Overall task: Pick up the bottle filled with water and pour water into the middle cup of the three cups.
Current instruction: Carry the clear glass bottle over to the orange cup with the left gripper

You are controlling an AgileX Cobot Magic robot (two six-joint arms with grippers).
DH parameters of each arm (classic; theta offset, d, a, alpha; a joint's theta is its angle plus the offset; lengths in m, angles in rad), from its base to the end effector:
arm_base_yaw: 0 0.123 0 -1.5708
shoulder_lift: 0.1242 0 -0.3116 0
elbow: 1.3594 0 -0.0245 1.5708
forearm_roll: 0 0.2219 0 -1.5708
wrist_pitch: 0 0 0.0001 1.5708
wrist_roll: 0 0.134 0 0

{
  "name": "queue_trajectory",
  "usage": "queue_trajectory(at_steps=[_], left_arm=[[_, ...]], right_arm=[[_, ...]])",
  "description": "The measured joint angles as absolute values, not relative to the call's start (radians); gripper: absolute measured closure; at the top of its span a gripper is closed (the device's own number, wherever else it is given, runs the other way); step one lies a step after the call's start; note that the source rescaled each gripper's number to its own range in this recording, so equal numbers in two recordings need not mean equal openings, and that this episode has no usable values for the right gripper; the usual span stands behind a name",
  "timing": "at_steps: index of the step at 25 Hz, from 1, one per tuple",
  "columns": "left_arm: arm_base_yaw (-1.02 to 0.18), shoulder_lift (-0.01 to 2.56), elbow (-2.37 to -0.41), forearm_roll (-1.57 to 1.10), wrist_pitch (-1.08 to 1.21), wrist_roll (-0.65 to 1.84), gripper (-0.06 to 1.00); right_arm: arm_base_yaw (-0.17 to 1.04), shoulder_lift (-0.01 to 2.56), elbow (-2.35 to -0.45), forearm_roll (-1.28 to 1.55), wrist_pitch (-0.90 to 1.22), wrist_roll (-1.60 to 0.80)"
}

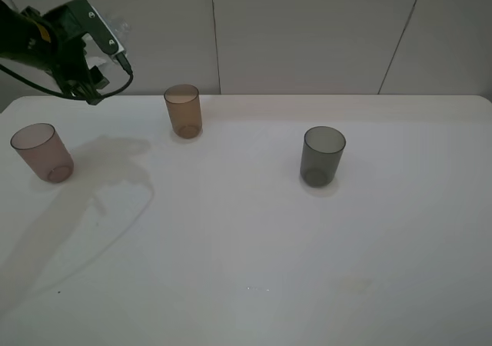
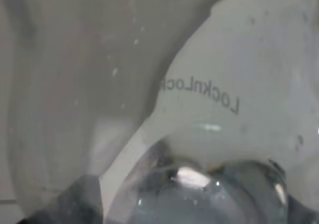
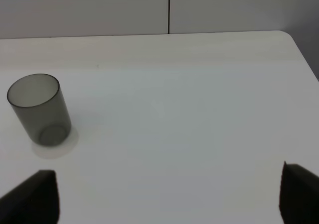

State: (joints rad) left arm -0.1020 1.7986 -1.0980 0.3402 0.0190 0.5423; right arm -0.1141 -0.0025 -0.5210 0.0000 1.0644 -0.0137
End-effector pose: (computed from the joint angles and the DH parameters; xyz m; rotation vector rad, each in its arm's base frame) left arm 0.4090 -0.0410 0.2286 1.0542 1.9736 0.4386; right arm -0.0210 0.0024 0.2493 0.1016 2.0229 -0.0808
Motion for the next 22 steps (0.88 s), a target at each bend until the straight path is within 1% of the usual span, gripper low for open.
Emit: queue_trajectory(at_steps=[5,22], left_arm=[[-0.107,1.827,-1.144,0.392,0.085,0.554,0.93],[-0.163,1.862,-1.151,0.478,0.168,0.678,0.93]], right_arm=[[-0.114,-0.002,-0.521,0.0,1.064,-0.014],[-0.114,-0.002,-0.521,0.0,1.064,-0.014]])
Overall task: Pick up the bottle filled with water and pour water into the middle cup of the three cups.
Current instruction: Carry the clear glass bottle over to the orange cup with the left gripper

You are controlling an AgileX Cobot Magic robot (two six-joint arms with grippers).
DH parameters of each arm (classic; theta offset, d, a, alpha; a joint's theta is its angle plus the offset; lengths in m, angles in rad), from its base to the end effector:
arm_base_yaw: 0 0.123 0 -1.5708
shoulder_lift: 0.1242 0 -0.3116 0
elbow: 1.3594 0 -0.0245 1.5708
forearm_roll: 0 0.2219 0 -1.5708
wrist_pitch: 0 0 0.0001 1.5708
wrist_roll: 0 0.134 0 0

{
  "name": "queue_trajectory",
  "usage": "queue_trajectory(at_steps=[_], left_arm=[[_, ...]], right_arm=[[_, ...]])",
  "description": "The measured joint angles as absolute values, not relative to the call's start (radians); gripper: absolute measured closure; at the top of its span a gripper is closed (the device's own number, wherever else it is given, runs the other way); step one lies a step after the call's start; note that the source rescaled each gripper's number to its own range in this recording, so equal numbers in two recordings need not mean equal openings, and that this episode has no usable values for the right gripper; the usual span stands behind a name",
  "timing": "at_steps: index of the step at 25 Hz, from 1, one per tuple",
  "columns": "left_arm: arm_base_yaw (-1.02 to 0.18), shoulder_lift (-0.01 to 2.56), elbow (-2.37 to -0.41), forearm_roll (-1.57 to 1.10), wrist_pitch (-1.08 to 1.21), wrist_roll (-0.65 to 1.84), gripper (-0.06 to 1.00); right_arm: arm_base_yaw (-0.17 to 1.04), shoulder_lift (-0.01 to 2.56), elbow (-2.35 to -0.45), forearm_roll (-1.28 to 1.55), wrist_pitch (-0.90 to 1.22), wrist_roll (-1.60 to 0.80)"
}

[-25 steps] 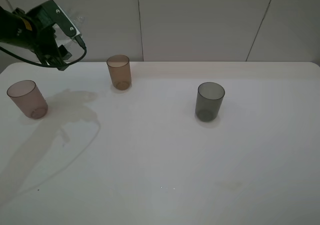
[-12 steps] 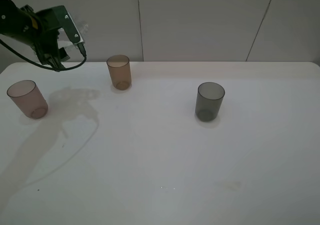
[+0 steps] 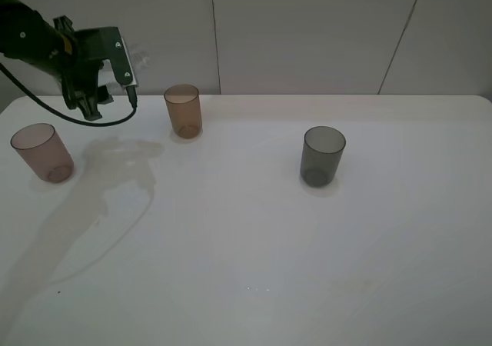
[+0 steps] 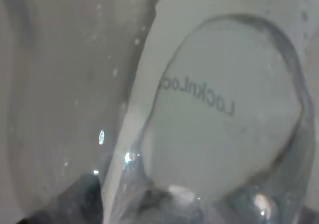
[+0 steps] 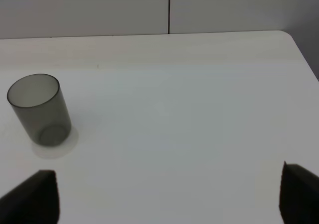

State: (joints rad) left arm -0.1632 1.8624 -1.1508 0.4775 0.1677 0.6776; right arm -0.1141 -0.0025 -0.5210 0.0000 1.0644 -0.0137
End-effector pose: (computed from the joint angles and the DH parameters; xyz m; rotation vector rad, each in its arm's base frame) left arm 0.4119 -0.0574 0.2048 1.4425 1.9370 0.5630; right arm -0.0210 0.0024 0.2493 0.1016 2.0229 -0.0808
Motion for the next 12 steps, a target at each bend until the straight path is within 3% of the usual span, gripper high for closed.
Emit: queue_trajectory(at_steps=[12], left_arm=[[-0.193,1.925,-1.222,0.554,0.225,0.706,0.93]], right_arm=[[-0.114,-0.002,-0.521,0.0,1.064,-0.014]])
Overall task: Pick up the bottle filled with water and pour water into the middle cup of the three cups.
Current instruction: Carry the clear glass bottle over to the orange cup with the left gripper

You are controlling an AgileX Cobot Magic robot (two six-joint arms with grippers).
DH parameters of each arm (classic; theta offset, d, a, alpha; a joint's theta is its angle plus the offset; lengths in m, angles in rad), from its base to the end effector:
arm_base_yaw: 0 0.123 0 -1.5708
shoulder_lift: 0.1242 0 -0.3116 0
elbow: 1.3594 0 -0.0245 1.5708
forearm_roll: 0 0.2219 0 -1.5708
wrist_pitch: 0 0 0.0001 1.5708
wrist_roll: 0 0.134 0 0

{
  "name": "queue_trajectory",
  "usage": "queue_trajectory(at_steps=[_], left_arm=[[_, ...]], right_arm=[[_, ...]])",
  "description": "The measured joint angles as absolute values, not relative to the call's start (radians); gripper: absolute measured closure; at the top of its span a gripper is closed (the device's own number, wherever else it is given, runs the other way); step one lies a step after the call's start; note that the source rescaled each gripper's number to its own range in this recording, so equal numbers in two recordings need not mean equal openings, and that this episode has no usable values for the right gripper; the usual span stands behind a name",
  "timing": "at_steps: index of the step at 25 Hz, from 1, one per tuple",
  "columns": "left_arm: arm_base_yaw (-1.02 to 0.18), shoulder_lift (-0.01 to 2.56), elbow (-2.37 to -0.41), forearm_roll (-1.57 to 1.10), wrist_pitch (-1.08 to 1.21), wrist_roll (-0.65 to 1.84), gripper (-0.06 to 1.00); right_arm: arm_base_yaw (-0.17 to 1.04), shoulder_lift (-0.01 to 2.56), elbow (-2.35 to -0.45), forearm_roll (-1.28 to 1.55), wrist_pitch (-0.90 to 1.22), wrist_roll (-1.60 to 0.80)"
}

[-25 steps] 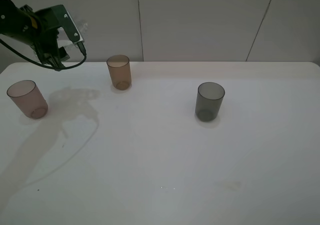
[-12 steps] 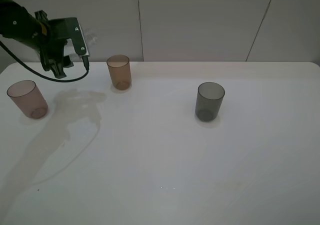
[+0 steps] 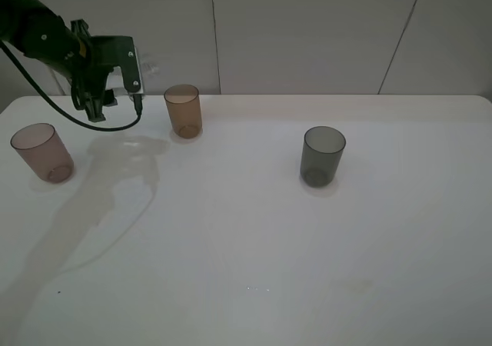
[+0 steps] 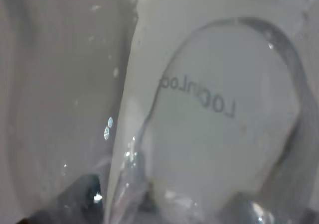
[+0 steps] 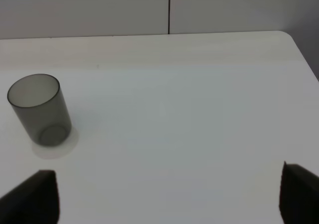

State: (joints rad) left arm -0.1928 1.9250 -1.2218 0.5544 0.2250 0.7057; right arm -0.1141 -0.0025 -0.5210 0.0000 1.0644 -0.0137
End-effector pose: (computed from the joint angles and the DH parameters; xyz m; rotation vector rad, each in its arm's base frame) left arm 0.4256 -0.0670 0.1951 1.5848 1.8925 0.6240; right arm -0.0210 0.0024 0.2493 0.1016 2.0229 -0.0808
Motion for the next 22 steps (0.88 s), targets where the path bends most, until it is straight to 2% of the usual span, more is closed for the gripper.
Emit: queue_trajectory(at_steps=[22], left_arm=[[-0.205,2.006,-1.316,0.681,0.248,0.715,0.93]], right_arm=[[-0.114,-0.002,-0.521,0.0,1.064,-0.014]])
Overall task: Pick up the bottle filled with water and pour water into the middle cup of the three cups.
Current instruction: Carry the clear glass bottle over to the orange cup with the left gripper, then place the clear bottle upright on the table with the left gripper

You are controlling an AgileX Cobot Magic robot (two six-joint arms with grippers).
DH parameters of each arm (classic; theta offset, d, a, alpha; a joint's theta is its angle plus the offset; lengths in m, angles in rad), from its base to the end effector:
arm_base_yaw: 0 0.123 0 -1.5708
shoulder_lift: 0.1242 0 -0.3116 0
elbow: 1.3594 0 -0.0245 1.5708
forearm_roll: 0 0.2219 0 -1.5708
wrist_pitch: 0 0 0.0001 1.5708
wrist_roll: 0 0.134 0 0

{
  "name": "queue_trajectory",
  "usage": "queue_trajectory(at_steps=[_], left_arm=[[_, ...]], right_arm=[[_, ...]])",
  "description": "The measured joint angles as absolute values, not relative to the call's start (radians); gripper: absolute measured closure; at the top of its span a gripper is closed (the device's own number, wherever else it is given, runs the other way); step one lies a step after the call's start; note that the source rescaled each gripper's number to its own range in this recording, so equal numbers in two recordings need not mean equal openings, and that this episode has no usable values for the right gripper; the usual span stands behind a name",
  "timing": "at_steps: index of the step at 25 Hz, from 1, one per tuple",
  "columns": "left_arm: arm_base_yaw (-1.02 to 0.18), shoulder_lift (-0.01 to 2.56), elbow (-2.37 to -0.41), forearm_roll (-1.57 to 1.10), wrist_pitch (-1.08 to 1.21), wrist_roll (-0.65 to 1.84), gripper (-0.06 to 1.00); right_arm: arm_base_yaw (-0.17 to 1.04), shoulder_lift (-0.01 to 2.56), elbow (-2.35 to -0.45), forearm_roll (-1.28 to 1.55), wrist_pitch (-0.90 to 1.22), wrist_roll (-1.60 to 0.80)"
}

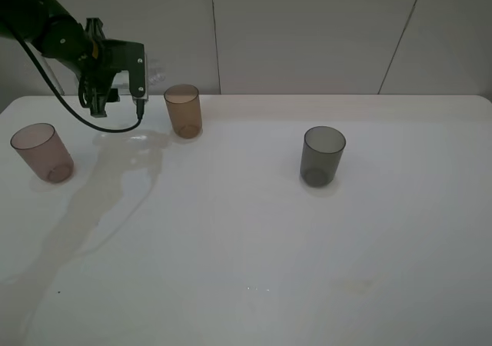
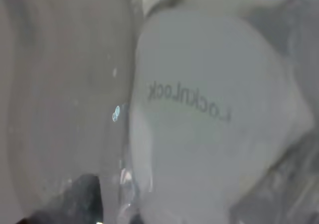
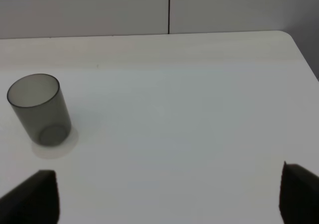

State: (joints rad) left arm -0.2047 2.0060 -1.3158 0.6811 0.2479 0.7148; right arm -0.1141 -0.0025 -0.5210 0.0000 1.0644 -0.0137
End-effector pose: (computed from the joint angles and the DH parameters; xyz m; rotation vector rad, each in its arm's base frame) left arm 0.4492 -0.0721 0.1867 1.7143 1.7998 0.7220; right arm -0.0210 0.0024 0.2493 0.1016 2.0229 -0.0808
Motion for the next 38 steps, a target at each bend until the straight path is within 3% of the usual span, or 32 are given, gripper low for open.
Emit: queue_trajectory(at_steps=[38], left_arm=[[-0.205,2.043,-1.37,0.895,0.245,0.758,0.93]], right_arm=[[-0.114,-0.002,-0.521,0.0,1.064,-0.014]])
